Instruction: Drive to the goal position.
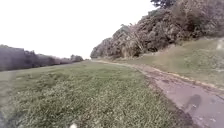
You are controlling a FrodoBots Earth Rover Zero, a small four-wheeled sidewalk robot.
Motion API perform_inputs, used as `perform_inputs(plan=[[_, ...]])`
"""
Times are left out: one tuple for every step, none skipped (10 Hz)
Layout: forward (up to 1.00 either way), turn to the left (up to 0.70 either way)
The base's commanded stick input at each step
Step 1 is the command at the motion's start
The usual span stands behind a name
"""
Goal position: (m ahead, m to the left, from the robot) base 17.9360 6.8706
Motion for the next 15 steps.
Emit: perform_inputs(plan=[[0.05,0.0],[0.05,0.0],[0.05,0.0],[0.05,0.0],[0.04,0.0],[0.04,0.0],[0.05,0.0],[0.04,0.0],[0.05,0.0],[0.05,0.0],[0.05,0.0],[0.04,0.0],[0.05,0.0],[0.05,0.0],[0.05,0.0]])
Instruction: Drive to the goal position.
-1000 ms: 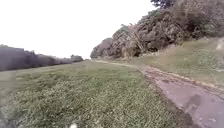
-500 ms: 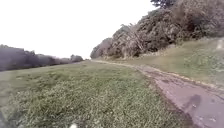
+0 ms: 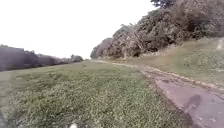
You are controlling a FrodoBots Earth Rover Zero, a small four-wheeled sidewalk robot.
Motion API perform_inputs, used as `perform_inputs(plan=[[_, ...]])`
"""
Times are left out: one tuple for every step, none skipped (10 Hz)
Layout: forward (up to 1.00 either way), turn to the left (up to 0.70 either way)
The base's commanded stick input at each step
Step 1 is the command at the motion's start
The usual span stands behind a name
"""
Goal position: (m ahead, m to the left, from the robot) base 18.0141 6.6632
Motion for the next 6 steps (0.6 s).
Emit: perform_inputs(plan=[[0.04,0.0],[0.04,0.0],[0.05,0.0],[0.04,0.0],[0.04,0.0],[0.04,0.0]])
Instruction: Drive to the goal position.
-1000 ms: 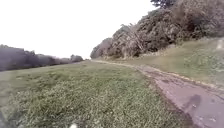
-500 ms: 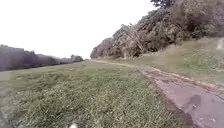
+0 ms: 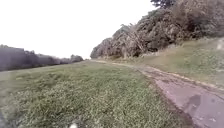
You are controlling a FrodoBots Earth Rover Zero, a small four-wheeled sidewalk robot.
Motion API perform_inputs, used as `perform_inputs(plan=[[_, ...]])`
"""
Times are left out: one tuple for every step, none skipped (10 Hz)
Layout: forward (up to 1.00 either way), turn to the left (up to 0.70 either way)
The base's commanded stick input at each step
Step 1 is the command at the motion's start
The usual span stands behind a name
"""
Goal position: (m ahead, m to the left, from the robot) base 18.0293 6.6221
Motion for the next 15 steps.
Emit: perform_inputs(plan=[[0.04,0.0],[0.04,0.0],[0.05,0.0],[0.04,0.0],[0.04,0.0],[0.04,0.0],[0.04,0.0],[0.05,0.0],[0.05,0.0],[0.04,0.0],[0.05,0.0],[0.04,0.0],[0.05,0.0],[0.05,0.0],[0.05,0.0]])
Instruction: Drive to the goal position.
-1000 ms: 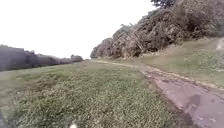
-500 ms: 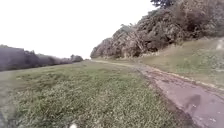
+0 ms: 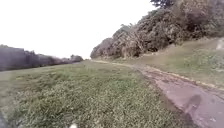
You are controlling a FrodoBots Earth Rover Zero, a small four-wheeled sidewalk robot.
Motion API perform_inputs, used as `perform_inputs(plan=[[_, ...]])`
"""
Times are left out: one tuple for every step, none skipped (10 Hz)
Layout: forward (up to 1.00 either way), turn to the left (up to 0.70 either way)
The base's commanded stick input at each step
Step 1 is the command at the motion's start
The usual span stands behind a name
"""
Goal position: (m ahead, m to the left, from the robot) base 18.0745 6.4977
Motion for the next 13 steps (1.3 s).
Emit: perform_inputs(plan=[[0.05,0.0],[0.04,0.0],[0.04,0.0],[0.04,0.0],[0.05,0.0],[0.05,0.0],[0.04,0.0],[0.04,0.0],[0.04,0.0],[0.04,0.0],[0.05,0.0],[0.04,0.0],[0.04,0.0]])
